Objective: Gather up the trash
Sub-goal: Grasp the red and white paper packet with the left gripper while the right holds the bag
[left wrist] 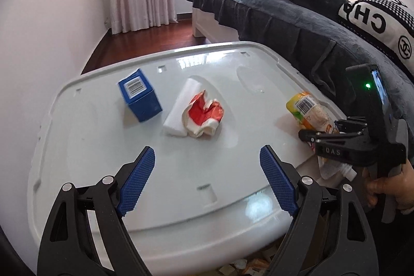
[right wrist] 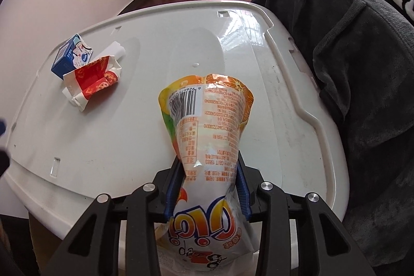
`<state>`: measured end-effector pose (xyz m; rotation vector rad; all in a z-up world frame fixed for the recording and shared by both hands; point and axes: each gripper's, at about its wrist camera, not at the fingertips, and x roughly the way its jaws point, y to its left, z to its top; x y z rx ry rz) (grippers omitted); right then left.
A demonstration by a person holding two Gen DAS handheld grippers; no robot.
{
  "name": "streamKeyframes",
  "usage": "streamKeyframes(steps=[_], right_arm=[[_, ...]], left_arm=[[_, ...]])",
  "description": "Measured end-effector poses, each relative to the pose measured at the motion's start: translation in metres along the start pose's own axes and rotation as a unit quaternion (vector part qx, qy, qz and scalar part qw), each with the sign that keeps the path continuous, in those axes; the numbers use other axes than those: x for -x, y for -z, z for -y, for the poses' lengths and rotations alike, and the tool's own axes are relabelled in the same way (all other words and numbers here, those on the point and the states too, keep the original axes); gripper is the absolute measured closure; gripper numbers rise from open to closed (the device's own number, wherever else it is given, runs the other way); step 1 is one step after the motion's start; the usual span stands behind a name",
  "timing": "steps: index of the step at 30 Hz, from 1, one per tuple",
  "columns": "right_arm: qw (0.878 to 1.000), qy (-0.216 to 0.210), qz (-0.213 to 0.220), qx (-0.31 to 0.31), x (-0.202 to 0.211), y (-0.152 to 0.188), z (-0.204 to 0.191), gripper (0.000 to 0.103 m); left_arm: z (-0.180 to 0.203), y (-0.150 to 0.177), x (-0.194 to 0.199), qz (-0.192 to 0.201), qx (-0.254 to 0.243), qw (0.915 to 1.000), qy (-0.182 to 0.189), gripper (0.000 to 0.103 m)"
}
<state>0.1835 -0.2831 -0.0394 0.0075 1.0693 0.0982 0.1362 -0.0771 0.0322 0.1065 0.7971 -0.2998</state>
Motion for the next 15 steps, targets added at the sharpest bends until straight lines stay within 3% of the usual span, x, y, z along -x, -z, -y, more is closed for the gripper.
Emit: streamKeyframes(steps=[8,15], right_arm=[[0.999,-0.025,-0.010,-0.026,0.000,-0.007,0.006,0.061],[0.999,-0.026,-0.008,-0.025,0.001,-0.005,0.005,0.061]], left_arm=[[-0.015,-0.036,-0.076,-0.056,-0.033,0.9959,0.062,0.022],[-0.008,-0.043,-0.114,-0.078,-0.095,0.9910,0.053,0.022]])
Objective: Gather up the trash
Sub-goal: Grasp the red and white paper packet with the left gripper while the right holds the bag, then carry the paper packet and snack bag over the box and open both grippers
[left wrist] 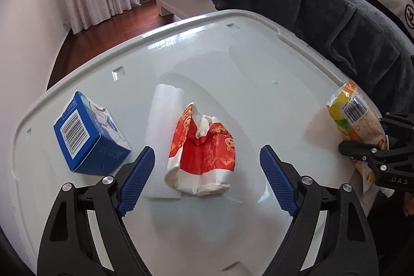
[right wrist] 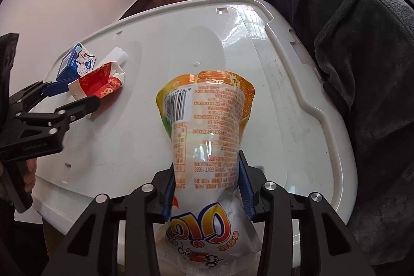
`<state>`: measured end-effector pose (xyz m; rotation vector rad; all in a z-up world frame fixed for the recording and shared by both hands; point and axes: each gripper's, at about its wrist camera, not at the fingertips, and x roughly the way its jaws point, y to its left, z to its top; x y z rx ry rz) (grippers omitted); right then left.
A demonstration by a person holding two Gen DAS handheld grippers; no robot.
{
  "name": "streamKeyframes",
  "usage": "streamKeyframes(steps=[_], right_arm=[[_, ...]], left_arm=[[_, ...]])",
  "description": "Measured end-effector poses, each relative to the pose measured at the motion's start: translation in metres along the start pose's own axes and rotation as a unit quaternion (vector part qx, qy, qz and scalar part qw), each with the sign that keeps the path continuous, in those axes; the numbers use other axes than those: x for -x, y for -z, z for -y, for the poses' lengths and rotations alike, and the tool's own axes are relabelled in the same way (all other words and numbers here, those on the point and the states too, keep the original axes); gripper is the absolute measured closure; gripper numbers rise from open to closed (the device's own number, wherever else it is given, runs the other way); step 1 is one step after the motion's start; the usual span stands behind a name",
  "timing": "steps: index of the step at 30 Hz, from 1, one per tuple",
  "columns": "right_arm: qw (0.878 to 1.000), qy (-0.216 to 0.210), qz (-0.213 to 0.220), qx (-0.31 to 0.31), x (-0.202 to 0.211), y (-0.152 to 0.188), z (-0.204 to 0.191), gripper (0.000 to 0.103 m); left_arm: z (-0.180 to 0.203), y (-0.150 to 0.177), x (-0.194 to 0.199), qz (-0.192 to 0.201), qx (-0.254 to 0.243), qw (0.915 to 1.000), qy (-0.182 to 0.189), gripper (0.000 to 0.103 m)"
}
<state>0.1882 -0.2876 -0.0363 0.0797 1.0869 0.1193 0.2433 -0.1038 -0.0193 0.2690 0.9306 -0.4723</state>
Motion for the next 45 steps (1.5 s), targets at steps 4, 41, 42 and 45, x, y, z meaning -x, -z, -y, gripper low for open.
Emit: streamKeyframes(steps=[4,41,42,45], right_arm=[[1.000,-0.001,0.001,-0.001,0.000,0.000,0.000,0.060],[1.000,-0.013,0.001,-0.018,0.003,-0.002,0.005,0.060],[1.000,-0.013,0.001,-0.017,0.004,-0.002,0.006,0.060],[1.000,-0.013,0.002,-0.017,0.003,-0.002,0.006,0.060]], left_arm=[[0.014,-0.006,-0.011,-0.011,-0.047,0.9987,-0.012,0.022],[0.037,-0.005,-0.026,0.001,-0.061,0.9963,-0.061,0.080],[0.039,-0.004,-0.026,0.003,-0.063,0.9957,-0.067,0.080],[0.040,-0.004,-0.026,0.003,-0.054,0.9960,-0.072,0.080]])
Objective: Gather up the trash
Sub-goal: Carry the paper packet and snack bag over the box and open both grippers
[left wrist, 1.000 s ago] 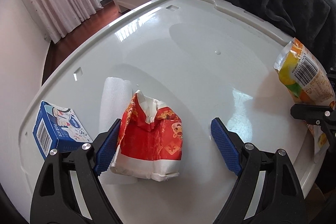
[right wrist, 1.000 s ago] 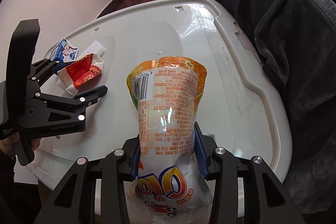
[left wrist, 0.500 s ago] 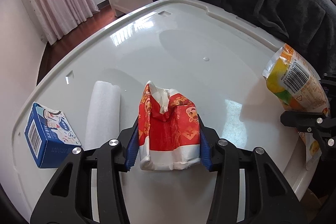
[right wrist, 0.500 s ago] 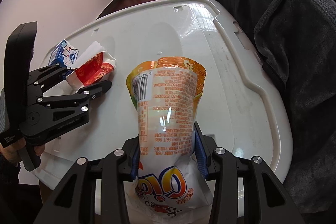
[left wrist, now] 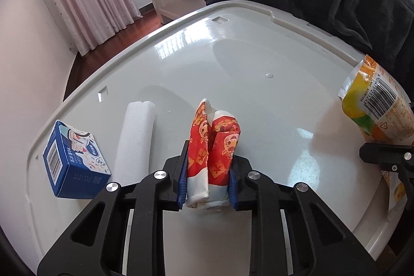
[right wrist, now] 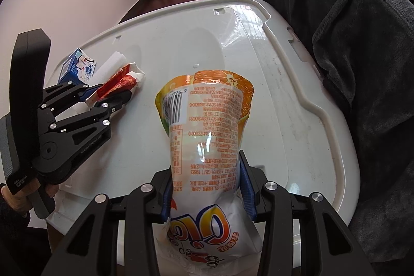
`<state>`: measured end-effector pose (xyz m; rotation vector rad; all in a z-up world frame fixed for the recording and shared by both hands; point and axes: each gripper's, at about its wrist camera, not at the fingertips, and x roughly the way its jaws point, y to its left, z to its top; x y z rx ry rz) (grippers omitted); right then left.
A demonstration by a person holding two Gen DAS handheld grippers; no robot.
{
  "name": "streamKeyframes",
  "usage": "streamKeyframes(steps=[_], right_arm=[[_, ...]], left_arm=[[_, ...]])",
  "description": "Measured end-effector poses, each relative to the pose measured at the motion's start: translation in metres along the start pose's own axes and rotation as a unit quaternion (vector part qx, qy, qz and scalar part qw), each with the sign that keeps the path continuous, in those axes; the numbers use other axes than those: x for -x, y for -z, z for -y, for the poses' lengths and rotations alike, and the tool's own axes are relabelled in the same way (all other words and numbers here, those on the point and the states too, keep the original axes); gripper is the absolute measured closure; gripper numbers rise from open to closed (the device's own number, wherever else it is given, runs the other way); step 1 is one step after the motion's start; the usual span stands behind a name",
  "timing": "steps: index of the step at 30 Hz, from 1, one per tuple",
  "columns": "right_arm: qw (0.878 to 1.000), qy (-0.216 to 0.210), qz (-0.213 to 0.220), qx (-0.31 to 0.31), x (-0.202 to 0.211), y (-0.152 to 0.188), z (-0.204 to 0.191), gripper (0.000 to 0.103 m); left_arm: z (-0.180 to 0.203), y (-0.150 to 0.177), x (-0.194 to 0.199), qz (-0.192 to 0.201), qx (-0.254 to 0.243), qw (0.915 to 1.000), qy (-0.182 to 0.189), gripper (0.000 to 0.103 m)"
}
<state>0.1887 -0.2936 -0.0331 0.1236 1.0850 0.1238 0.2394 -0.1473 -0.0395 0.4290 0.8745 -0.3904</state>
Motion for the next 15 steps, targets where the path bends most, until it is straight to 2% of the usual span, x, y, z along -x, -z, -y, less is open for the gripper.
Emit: streamKeyframes(steps=[6,15], right_arm=[[1.000,0.002,0.002,0.001,-0.001,0.001,-0.001,0.060],[1.000,-0.003,0.009,-0.014,0.001,0.001,0.004,0.063]], left_arm=[[0.005,-0.001,-0.001,-0.008,0.022,0.9993,-0.028,0.080],[-0.006,0.007,0.011,-0.014,0.107,0.9921,-0.065,0.081]])
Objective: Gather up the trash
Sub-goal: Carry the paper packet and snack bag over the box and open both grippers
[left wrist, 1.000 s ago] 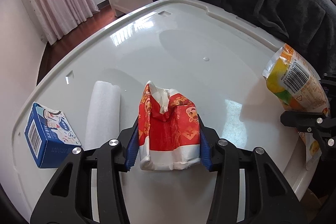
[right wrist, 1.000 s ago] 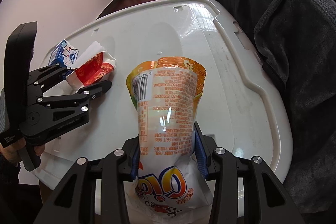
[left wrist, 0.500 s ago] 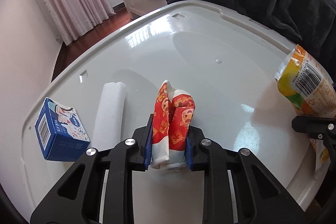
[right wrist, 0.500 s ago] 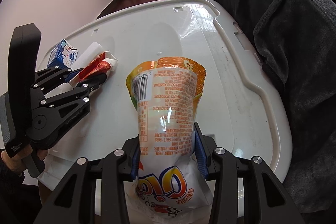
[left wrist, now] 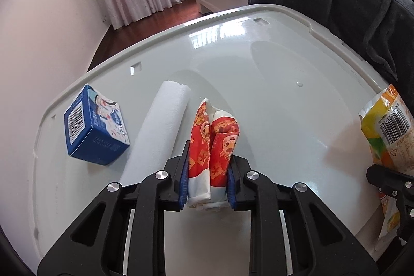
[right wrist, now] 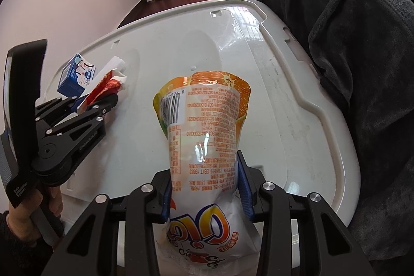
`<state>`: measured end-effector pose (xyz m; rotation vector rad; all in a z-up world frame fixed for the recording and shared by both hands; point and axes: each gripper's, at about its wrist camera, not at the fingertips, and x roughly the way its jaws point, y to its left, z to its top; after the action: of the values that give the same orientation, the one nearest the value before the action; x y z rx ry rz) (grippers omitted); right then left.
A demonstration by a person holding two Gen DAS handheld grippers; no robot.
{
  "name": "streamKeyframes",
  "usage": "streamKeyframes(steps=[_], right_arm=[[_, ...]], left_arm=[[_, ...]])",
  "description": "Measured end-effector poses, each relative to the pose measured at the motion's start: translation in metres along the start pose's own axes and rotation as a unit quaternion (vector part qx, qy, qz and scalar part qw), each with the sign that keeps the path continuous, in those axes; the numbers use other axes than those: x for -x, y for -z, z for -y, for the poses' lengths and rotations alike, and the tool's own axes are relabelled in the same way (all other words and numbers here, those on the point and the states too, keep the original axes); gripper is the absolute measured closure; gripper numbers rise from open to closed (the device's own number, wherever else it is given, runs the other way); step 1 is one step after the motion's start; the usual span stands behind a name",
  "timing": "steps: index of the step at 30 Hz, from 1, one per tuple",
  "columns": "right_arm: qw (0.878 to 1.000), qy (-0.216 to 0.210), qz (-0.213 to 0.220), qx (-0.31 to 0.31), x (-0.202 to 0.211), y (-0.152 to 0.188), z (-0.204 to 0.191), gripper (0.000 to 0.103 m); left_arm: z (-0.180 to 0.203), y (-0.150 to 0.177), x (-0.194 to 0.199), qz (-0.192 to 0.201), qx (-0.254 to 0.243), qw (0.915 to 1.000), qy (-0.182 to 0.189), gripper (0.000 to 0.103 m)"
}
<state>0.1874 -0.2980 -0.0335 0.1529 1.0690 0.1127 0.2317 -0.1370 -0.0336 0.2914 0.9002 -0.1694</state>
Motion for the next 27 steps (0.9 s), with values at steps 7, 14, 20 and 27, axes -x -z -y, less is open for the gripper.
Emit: streamKeyframes(steps=[7,14,20,27], right_arm=[[1.000,-0.019,0.002,-0.001,0.003,0.000,-0.005,0.064],[0.999,-0.043,0.028,0.011,0.014,0.000,-0.017,0.064],[0.994,-0.081,0.063,0.032,0.043,0.014,-0.033,0.064],[0.984,-0.124,0.113,0.054,0.092,0.079,-0.064,0.064]], left_arm=[[-0.011,0.012,0.027,0.014,0.025,0.9996,0.000,0.081],[-0.039,0.030,0.058,0.010,0.072,0.9973,0.001,0.081],[-0.057,0.064,0.111,0.031,0.101,0.9944,-0.001,0.081],[-0.062,0.120,0.163,0.033,0.125,0.9916,-0.003,0.081]])
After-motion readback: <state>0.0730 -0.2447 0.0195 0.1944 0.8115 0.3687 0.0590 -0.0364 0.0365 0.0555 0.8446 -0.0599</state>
